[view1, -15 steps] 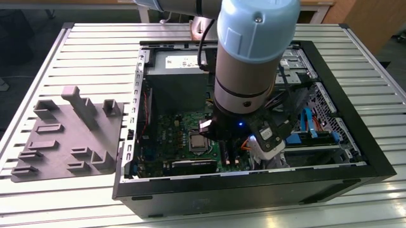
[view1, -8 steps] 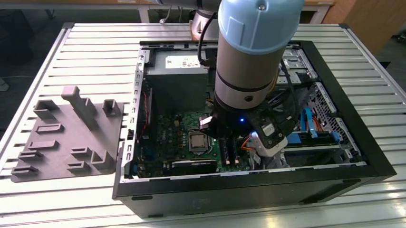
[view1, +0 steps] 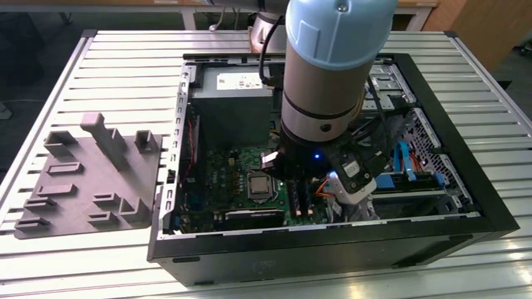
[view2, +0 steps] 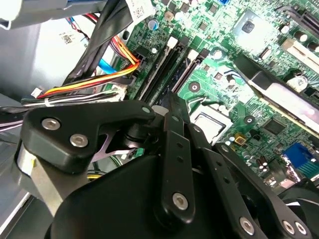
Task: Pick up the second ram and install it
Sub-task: 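Press down the second ram until it locks into place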
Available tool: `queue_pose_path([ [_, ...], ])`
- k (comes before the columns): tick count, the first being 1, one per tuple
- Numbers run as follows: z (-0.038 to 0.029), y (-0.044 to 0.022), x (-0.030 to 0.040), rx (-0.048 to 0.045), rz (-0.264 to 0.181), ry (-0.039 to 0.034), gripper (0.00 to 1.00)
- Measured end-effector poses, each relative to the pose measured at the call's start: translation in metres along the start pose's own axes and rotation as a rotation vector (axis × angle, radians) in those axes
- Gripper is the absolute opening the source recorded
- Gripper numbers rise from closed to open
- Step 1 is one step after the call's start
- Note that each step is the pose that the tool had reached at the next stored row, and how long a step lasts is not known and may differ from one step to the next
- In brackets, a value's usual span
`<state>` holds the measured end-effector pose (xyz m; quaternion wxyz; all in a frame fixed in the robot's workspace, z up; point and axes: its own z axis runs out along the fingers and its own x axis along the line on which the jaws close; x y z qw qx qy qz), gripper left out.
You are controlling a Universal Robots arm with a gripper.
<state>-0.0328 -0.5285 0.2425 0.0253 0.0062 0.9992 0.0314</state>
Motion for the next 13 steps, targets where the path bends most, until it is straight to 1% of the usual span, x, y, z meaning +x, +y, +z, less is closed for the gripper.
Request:
queue_pose_path([
  [3,0.0003,0.0052,0.0001,0.0001,0.000,0.0001,0.11],
  [11,0.0015,0.0237,0.0003,0.0000,0.000,0.0000,0.11],
  [13,0.0016,0.0256,0.0003,-0.0001,0.000,0.0000,0.11],
])
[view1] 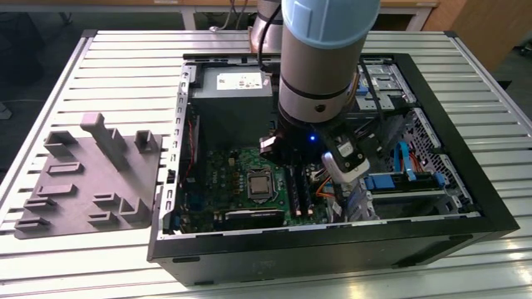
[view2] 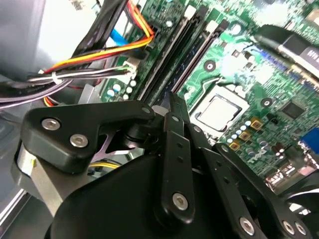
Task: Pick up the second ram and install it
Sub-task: 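Press down the second ram until it locks into place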
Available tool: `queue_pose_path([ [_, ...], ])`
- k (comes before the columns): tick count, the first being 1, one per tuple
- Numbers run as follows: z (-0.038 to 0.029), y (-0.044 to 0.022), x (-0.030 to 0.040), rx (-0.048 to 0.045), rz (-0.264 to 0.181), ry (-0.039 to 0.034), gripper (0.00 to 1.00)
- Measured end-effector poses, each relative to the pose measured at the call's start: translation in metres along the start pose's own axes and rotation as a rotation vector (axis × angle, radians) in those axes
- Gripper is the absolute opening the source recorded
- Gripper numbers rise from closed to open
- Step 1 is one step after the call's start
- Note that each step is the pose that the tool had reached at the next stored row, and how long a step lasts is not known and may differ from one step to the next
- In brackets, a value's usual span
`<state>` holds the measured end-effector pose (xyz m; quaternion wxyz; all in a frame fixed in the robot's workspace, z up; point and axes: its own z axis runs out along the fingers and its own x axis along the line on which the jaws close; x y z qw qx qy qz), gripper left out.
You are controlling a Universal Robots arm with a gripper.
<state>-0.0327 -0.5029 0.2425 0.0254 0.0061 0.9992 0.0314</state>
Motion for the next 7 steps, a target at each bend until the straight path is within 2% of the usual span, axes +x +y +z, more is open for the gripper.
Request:
queue_pose_path([
  [7,0.0000,0.0002,0.0001,0.0000,0.000,0.0000,0.11],
])
